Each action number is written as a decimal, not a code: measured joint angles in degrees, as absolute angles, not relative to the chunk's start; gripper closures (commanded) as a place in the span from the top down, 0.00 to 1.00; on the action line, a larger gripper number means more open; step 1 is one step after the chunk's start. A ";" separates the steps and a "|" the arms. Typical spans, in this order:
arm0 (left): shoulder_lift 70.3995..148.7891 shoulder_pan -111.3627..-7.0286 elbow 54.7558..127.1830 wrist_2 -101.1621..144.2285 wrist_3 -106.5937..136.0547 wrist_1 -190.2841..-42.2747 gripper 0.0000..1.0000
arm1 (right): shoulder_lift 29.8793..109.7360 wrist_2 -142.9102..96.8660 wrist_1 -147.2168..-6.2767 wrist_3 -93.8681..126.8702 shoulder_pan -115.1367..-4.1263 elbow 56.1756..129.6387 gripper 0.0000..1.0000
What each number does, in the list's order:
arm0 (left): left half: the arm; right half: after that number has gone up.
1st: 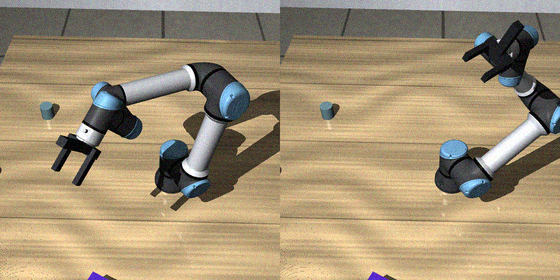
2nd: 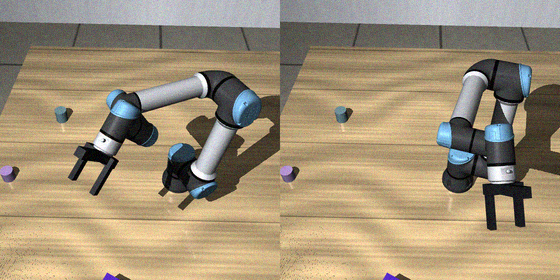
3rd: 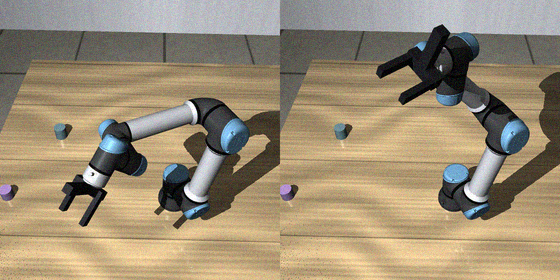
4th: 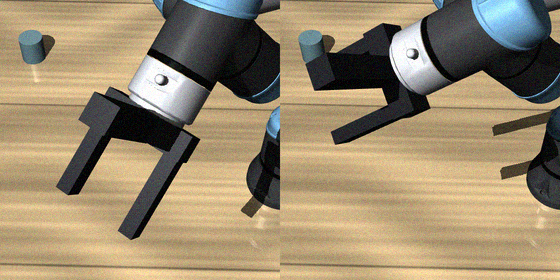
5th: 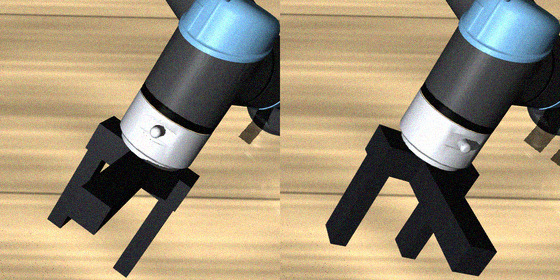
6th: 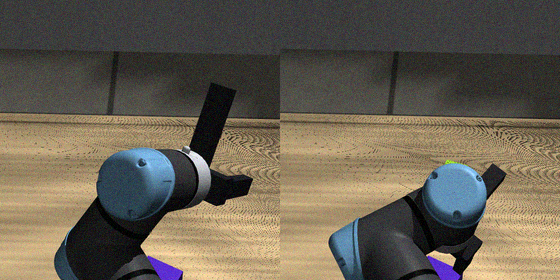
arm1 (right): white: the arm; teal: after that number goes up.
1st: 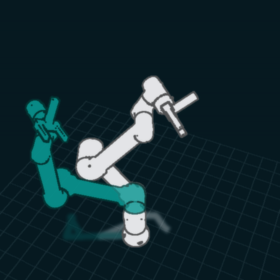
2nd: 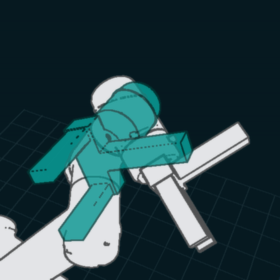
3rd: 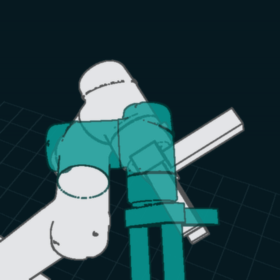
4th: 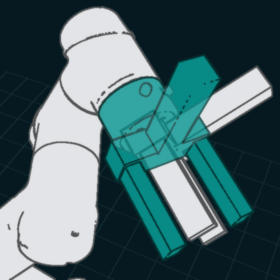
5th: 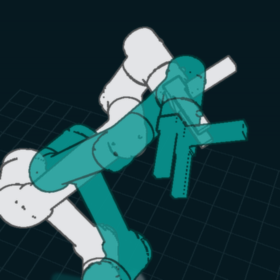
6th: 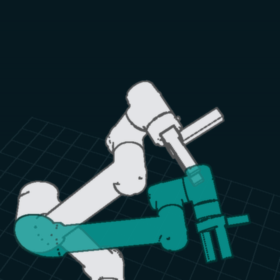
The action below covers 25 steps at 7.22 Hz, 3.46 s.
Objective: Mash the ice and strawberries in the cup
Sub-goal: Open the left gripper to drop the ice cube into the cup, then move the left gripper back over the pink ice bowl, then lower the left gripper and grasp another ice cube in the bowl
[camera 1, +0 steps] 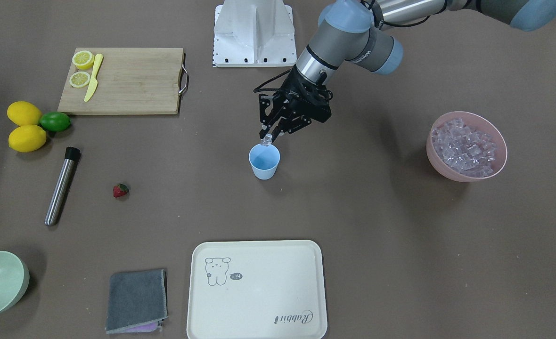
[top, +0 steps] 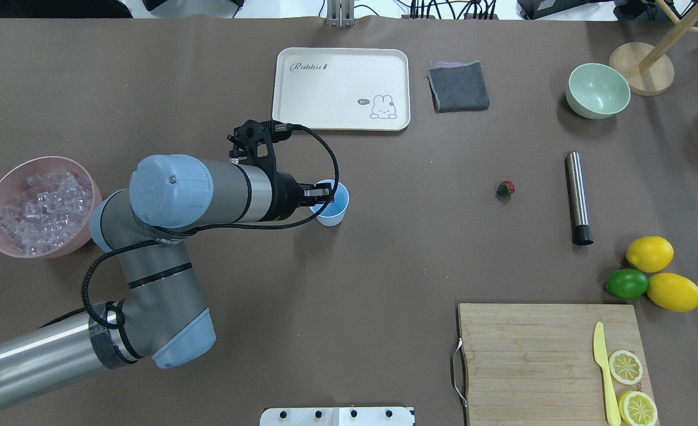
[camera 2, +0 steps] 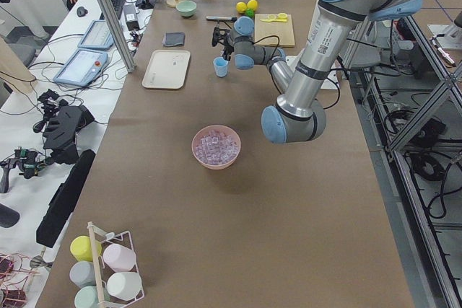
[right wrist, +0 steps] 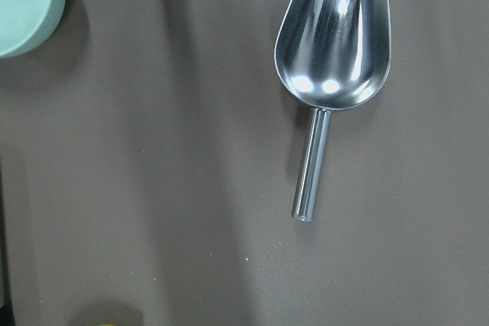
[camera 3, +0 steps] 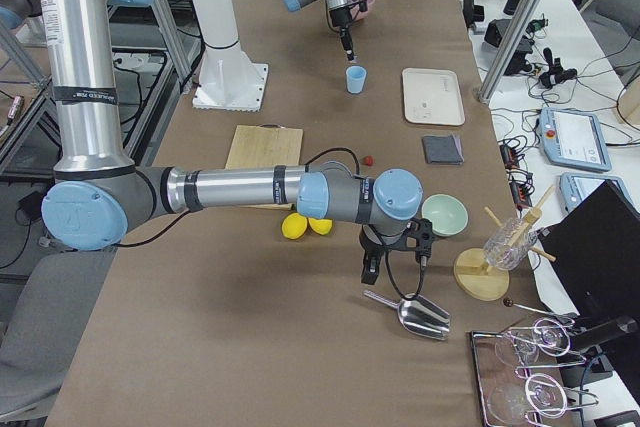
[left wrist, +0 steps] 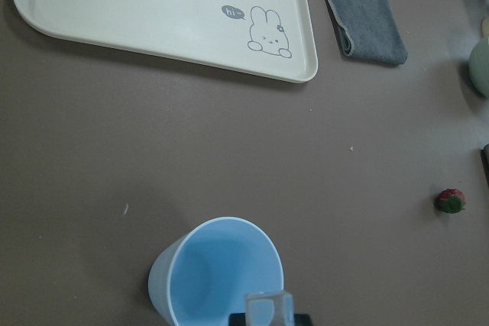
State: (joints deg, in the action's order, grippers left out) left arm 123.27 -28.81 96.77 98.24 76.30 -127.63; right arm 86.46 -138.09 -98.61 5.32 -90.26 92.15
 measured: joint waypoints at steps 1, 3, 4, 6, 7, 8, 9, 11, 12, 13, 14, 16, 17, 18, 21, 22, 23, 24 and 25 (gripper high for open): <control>123.54 -28.70 96.28 97.89 76.22 -127.60 0.44 | 86.43 -138.08 -98.61 5.34 -90.26 92.13 1.00; 123.70 -28.74 95.31 97.35 76.15 -127.56 0.96 | 86.40 -138.08 -98.61 5.36 -90.26 92.11 1.00; 123.86 -28.47 94.79 96.23 76.18 -127.59 0.97 | 86.40 -138.08 -98.61 5.36 -90.27 92.12 1.00; 124.12 -28.14 95.08 94.71 76.04 -127.30 0.97 | 86.40 -138.08 -98.61 5.36 -90.26 92.21 1.00; 123.89 -29.46 96.49 95.94 74.96 -124.72 0.97 | 86.39 -138.08 -98.61 5.36 -90.26 92.28 1.00; 123.46 -31.84 99.85 98.57 72.26 -117.28 0.97 | 86.40 -138.08 -98.61 5.35 -90.26 92.33 1.00; 122.88 -34.46 105.75 101.05 66.89 -104.18 0.97 | 86.41 -138.08 -98.61 5.31 -90.26 92.38 1.00; 119.68 -37.89 116.07 102.62 54.88 -82.35 0.96 | 86.44 -138.09 -98.61 5.28 -90.26 92.41 1.00; 115.07 -38.56 118.94 102.80 51.39 -79.91 0.95 | 86.46 -138.13 -98.61 5.27 -90.26 92.50 1.00; 108.35 -39.08 120.91 103.01 49.23 -83.29 0.93 | 86.50 -138.15 -98.60 5.27 -90.26 92.67 1.00; 100.78 -40.30 121.85 104.08 47.33 -90.25 0.92 | 86.61 -138.18 -98.56 5.25 -90.26 92.83 1.00; 90.77 -45.72 121.72 108.42 40.10 -99.45 0.90 | 87.11 -138.19 -98.53 5.26 -90.26 93.46 1.00; 88.89 -48.24 120.65 109.38 35.75 -100.95 0.90 | 87.27 -138.19 -98.54 5.27 -90.26 93.66 1.00; 88.35 -50.39 118.29 109.80 32.11 -102.92 0.89 | 87.32 -138.20 -98.56 5.27 -90.26 93.69 1.00; 89.55 -54.10 108.02 114.63 27.89 -114.25 0.87 | 87.29 -138.17 -98.58 5.27 -90.26 93.61 1.00; 90.70 -54.26 106.12 115.33 27.92 -115.62 0.86 | 87.28 -138.17 -98.60 5.27 -90.27 93.61 1.00; 91.61 -54.28 104.59 115.59 27.84 -116.24 0.86 | 87.28 -138.16 -98.61 5.27 -90.26 93.61 1.00; 92.35 -54.31 103.00 115.64 27.61 -116.59 0.86 | 87.28 -138.16 -98.61 5.27 -90.26 93.60 1.00; 92.94 -54.32 101.27 115.68 27.49 -117.51 0.86 | 87.25 -138.16 -98.61 5.27 -90.26 93.60 1.00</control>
